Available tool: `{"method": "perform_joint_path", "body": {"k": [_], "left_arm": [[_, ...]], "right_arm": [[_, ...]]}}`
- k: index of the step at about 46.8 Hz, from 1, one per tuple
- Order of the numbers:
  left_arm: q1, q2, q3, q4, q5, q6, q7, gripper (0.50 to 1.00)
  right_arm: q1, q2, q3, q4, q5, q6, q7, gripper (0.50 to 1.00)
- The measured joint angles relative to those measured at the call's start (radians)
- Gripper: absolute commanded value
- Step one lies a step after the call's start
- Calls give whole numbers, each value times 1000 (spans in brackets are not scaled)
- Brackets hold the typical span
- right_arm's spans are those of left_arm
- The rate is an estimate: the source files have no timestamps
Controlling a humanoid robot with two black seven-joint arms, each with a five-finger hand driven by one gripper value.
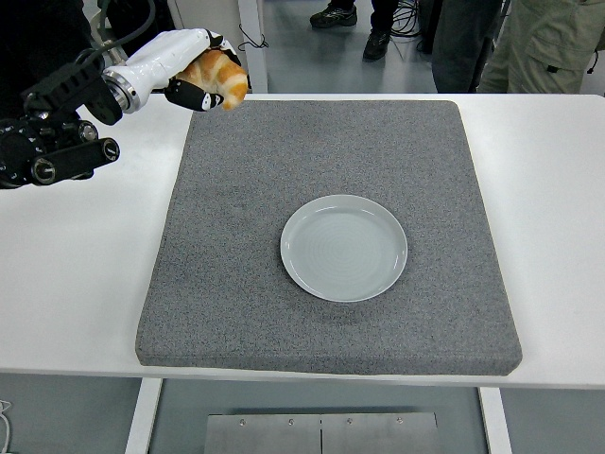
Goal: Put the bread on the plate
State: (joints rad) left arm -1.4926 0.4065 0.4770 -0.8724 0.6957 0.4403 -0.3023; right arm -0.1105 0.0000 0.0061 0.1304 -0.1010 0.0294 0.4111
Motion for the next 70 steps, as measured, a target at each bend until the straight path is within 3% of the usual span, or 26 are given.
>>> {"method": "perform_joint_path", "body": {"k": [38, 70], "left_arm": [[-28, -19, 0, 1, 0, 1, 3, 500], [-56, -244, 4, 30, 1, 2, 11, 500]], "right_arm": [[0, 0, 0, 0, 0, 0, 0, 1000], [-1, 0, 0, 0, 0, 0, 0, 1000]]}}
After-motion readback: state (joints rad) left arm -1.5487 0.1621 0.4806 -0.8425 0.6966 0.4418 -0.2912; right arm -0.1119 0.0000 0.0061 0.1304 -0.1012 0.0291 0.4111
